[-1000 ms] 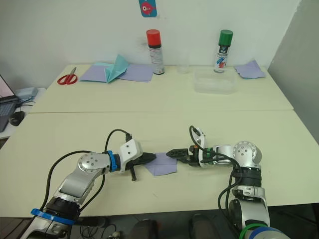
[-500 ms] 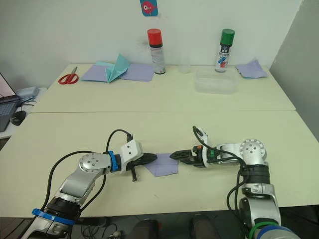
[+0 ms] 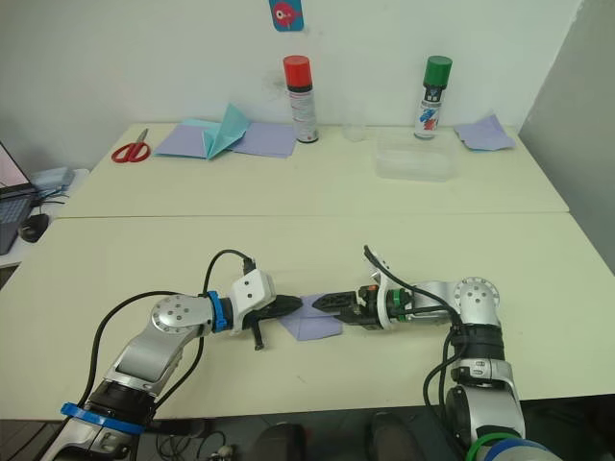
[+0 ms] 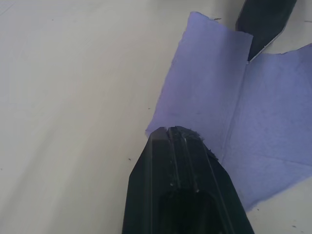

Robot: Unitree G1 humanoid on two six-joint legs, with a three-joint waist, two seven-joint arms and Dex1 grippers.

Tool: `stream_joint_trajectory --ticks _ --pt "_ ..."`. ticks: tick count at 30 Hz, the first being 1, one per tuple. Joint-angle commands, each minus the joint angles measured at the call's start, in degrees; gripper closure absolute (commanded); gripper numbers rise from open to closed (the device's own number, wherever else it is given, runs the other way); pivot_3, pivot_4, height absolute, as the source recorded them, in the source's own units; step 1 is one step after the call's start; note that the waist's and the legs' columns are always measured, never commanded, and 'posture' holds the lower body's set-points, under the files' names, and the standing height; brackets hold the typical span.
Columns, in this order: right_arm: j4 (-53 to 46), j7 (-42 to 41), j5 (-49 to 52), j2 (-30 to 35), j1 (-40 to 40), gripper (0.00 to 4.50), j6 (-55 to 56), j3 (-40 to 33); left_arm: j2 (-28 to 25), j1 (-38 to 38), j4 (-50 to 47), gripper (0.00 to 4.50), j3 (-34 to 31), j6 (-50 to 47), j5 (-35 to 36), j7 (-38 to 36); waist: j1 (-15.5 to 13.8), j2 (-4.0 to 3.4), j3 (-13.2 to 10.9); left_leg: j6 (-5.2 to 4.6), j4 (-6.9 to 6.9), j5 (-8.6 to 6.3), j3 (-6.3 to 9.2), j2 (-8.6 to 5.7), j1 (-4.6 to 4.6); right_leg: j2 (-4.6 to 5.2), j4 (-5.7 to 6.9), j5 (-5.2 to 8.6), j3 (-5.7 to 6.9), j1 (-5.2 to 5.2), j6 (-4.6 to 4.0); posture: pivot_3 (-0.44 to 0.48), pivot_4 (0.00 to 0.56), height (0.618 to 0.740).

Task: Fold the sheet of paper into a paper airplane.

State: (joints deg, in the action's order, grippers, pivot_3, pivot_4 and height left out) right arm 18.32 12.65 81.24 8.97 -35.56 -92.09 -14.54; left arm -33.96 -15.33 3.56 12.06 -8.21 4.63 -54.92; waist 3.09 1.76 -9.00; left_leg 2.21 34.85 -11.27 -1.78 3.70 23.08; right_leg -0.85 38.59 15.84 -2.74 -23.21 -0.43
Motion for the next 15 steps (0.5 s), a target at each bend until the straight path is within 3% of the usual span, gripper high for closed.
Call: stream_joint_trajectory --ticks 1,11,15 --pt "-0.1 0.7 1.3 0.1 -1.4 0.68 -0.4 -1.6 -0.4 2.3 2.7 4.5 2.8 -1.5 -2.5 -0.4 0.0 0.0 0.0 0.0 0.0 0.0 0.0 0.0 0.0 0.0 -0.01 0.0 0.0 0.0 0.0 0.0 0.15 0.74" --pt "-1.0 0.7 -2.5 -2.2 -0.3 0.68 1.5 -1.6 -0.3 1.3 3.4 4.5 3.1 -1.3 -2.7 -0.6 0.0 0.0 0.0 0.0 -0.02 0.0 0.02 0.02 0.01 0.03 -0.04 0.0 0.01 -0.01 0.0 0.0 0.15 0.74" --pt "-1.4 -0.1 -4.1 -2.5 0.3 1.93 1.8 -2.2 -0.3 1.1 3.7 4.5 3.1 -1.2 -2.7 -0.9 0.0 -0.02 0.0 0.0 -0.02 0.0 0.04 0.02 0.02 0.05 -0.05 0.05 0.02 -0.01 -0.09 0.0 0.15 0.74"
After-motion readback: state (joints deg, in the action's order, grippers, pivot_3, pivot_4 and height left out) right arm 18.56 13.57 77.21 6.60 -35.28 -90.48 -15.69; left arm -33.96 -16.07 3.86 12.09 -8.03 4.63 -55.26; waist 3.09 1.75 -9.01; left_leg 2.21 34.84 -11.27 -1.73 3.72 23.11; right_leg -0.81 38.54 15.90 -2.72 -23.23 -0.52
